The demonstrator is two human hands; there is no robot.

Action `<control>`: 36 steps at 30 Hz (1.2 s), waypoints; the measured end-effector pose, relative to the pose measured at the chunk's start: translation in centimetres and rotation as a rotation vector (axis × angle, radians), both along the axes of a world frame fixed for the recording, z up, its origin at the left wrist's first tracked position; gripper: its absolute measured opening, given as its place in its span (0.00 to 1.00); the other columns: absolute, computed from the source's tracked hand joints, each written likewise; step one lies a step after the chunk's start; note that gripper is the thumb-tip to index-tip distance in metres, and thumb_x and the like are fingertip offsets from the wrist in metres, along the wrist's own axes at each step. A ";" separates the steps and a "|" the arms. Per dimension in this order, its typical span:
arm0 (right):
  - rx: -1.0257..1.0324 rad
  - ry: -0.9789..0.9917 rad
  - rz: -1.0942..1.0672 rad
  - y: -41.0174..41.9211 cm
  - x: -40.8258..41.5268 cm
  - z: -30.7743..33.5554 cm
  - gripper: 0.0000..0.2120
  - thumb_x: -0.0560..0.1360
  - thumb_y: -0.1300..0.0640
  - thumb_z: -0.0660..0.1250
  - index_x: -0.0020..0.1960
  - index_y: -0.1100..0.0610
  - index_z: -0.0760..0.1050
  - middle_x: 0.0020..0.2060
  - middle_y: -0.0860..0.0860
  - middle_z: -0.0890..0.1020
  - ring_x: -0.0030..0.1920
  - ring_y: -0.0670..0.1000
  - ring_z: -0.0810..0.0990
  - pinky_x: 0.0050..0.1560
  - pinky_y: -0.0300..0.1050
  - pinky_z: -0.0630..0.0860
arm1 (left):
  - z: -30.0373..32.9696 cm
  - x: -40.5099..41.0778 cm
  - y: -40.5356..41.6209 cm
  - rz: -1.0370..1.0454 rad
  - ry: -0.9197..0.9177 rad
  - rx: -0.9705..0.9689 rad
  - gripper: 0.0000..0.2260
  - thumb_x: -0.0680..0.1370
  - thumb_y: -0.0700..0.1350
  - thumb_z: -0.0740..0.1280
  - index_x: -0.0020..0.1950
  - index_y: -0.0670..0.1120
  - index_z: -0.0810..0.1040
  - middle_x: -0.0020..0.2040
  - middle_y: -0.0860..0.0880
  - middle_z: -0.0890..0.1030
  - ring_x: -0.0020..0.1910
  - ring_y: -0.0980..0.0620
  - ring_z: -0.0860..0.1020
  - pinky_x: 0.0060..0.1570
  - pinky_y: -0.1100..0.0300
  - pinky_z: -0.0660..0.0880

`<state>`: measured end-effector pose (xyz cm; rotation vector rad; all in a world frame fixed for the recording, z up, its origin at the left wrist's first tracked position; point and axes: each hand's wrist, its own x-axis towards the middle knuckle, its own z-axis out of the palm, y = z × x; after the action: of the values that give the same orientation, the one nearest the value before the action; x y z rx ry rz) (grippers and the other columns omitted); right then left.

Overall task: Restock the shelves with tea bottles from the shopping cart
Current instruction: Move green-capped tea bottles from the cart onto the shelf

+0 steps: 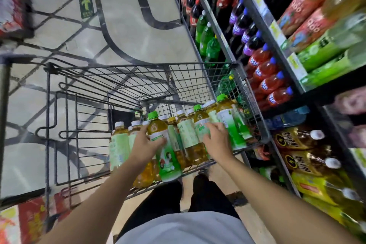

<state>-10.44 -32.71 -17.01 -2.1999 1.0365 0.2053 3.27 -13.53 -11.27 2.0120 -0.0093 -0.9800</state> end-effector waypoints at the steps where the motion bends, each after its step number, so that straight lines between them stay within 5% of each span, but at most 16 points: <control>1: 0.010 0.029 0.020 -0.6 0.4 -0.3 0.22 0.81 0.58 0.63 0.75 0.54 0.70 0.64 0.55 0.71 0.64 0.58 0.72 0.59 0.51 0.75 | -0.1 -0.4 -0.1 0.001 -0.013 -0.001 0.37 0.76 0.42 0.75 0.80 0.49 0.61 0.60 0.44 0.76 0.47 0.49 0.81 0.37 0.63 0.80; 4: 0.107 0.103 0.059 -1.3 1.7 -1.1 0.33 0.80 0.56 0.68 0.81 0.48 0.58 0.69 0.55 0.65 0.71 0.58 0.63 0.67 0.51 0.69 | -0.2 -1.1 -0.6 0.009 -0.015 -0.003 0.36 0.78 0.39 0.72 0.82 0.48 0.58 0.58 0.47 0.72 0.42 0.59 0.76 0.29 0.72 0.76; 8: 0.071 0.186 0.054 -0.3 3.4 -2.2 0.43 0.77 0.54 0.73 0.82 0.42 0.50 0.75 0.54 0.57 0.74 0.61 0.58 0.71 0.55 0.67 | -0.7 -0.5 -0.5 0.017 -0.007 -0.001 0.36 0.76 0.42 0.75 0.80 0.53 0.62 0.63 0.43 0.77 0.46 0.49 0.85 0.40 0.55 0.84; 12: -0.006 0.256 0.060 1.0 4.3 -3.2 0.48 0.75 0.57 0.73 0.81 0.38 0.46 0.81 0.52 0.48 0.76 0.63 0.55 0.71 0.63 0.65 | -0.7 -0.6 -0.6 0.013 -0.052 0.002 0.33 0.75 0.43 0.77 0.76 0.54 0.67 0.61 0.48 0.80 0.51 0.53 0.84 0.45 0.53 0.85; 17: -0.016 0.257 0.079 -0.3 4.4 -3.7 0.50 0.74 0.60 0.74 0.82 0.42 0.44 0.73 0.58 0.61 0.70 0.61 0.63 0.67 0.57 0.68 | -0.8 -0.8 0.3 0.034 -0.071 0.005 0.35 0.74 0.46 0.78 0.78 0.53 0.66 0.65 0.50 0.77 0.61 0.53 0.76 0.50 0.57 0.82; 21: 0.018 0.264 0.092 -1.0 4.3 -3.7 0.49 0.74 0.57 0.75 0.82 0.48 0.45 0.70 0.59 0.64 0.71 0.62 0.63 0.69 0.55 0.67 | -0.7 -1.2 0.9 0.041 -0.092 0.045 0.21 0.74 0.46 0.78 0.65 0.48 0.77 0.54 0.57 0.82 0.49 0.72 0.78 0.46 0.70 0.79; 24: 0.020 0.235 0.105 -1.2 4.3 -3.4 0.46 0.75 0.58 0.75 0.82 0.49 0.49 0.70 0.58 0.65 0.64 0.60 0.72 0.61 0.51 0.73 | -0.8 -1.6 0.5 0.092 -0.100 0.080 0.23 0.72 0.49 0.80 0.63 0.49 0.77 0.55 0.56 0.83 0.53 0.63 0.81 0.53 0.53 0.83; 27: 0.062 0.222 0.107 -1.4 4.3 -3.4 0.47 0.76 0.61 0.73 0.83 0.50 0.45 0.72 0.57 0.63 0.48 0.52 0.75 0.39 0.38 0.72 | -1.0 -2.0 -0.3 0.116 -0.160 0.102 0.27 0.70 0.51 0.80 0.66 0.49 0.76 0.56 0.55 0.83 0.56 0.56 0.81 0.55 0.48 0.83; 36: 0.196 0.086 -0.038 -1.3 3.7 -2.4 0.47 0.73 0.66 0.75 0.82 0.49 0.52 0.73 0.56 0.64 0.66 0.58 0.75 0.58 0.46 0.75 | -1.2 -2.7 -0.3 0.192 -0.143 0.047 0.28 0.73 0.45 0.78 0.70 0.46 0.73 0.59 0.53 0.82 0.60 0.54 0.79 0.56 0.55 0.82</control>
<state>-6.72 -33.97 -19.42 -2.0082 1.0572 0.3709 0.54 -13.82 -12.44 2.0788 0.1281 -0.7209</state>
